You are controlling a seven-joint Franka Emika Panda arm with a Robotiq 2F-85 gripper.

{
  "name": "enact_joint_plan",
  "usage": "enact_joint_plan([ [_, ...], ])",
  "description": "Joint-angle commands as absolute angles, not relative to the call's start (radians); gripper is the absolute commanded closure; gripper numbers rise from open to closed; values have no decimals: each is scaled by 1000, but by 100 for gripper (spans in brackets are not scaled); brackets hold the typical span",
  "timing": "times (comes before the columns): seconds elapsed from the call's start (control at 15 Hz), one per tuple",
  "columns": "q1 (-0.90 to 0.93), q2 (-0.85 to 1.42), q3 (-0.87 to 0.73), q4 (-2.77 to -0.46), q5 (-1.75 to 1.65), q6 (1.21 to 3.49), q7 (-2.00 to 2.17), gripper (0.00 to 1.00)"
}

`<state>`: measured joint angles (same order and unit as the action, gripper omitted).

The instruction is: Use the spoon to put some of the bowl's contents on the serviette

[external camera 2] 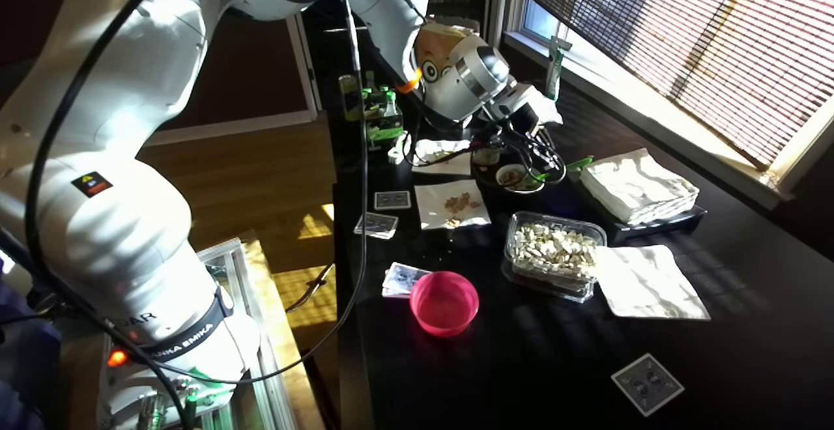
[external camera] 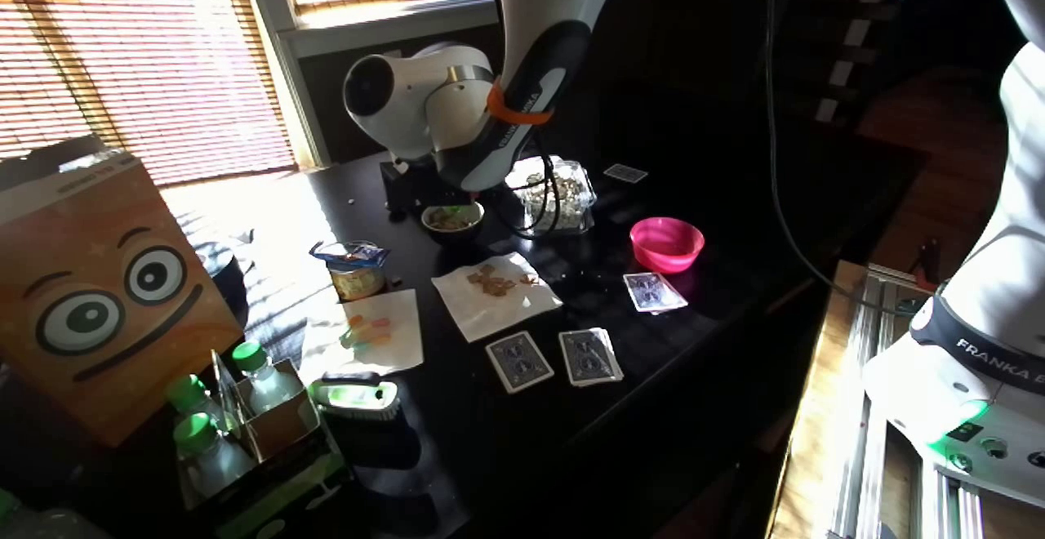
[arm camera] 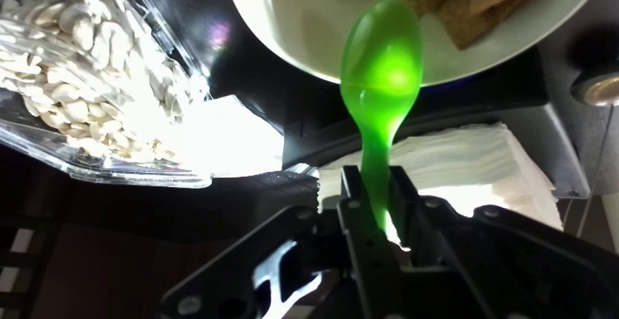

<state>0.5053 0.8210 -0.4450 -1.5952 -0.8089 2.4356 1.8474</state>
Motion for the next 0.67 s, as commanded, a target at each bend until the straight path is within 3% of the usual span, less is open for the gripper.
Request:
enact_joint_plan([
  [0.0, 456, 806, -371, -1571, -887, 2363, 1864, 96],
  [0.6, 383, 793, -263, -1552, -993, 2278, 1864, 96],
])
